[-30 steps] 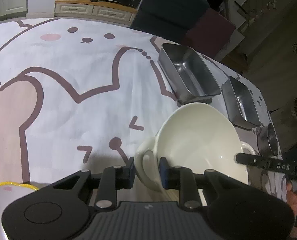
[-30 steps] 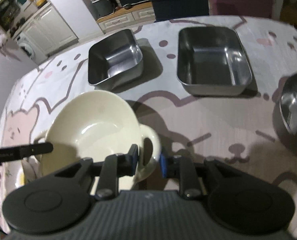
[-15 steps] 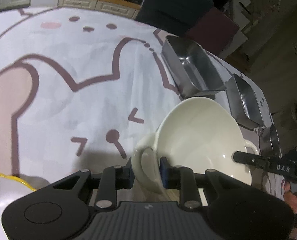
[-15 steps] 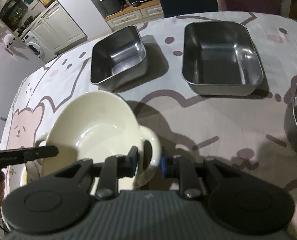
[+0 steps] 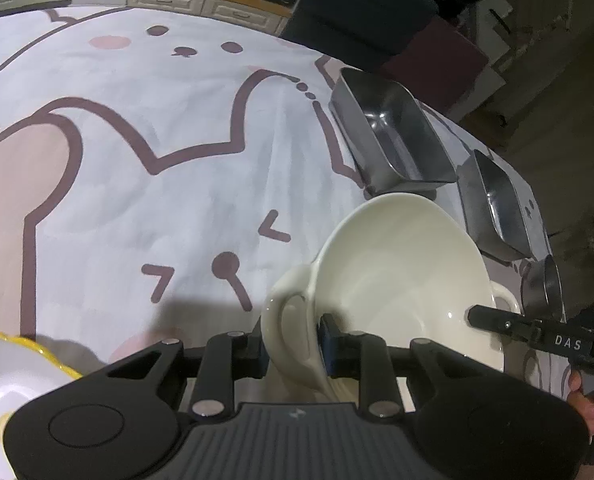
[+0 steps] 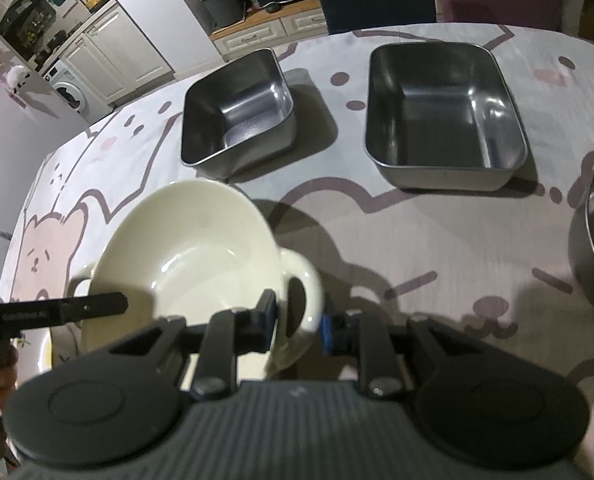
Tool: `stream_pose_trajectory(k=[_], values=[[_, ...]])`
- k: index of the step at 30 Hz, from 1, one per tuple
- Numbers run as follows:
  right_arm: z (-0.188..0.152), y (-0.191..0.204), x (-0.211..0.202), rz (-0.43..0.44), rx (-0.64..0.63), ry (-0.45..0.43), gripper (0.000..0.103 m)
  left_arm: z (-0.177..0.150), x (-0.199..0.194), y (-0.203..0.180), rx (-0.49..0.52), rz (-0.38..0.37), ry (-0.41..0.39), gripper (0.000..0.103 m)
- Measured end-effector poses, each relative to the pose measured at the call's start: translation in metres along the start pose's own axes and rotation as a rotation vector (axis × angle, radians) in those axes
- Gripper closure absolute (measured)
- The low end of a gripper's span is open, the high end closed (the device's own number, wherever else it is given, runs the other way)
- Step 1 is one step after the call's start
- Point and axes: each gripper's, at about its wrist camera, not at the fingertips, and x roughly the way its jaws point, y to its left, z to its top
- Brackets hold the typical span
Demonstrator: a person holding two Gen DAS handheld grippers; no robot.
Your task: Organize plates and bowls
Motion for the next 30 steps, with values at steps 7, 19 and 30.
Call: stream_pose_trajectory(k=[7,19,30], values=[[-0.001,0.001,0.001,-0.001,-0.010,-0.002,0.077,0.000,0.000,0.005,-0.016,-0.022,-0.006,0.077],[-0.006,0.009,-0.005,-0.017,-0.051,-0.025,0.076,0.003,-0.013,-0.005,0.023,0.009,-0.022,0.077],[-0.008,0.024,-0.046,-0.003,-0.065,-0.118,0.076,0.000,-0.056,-0.025,0.071,0.002,-0.100,0.077]])
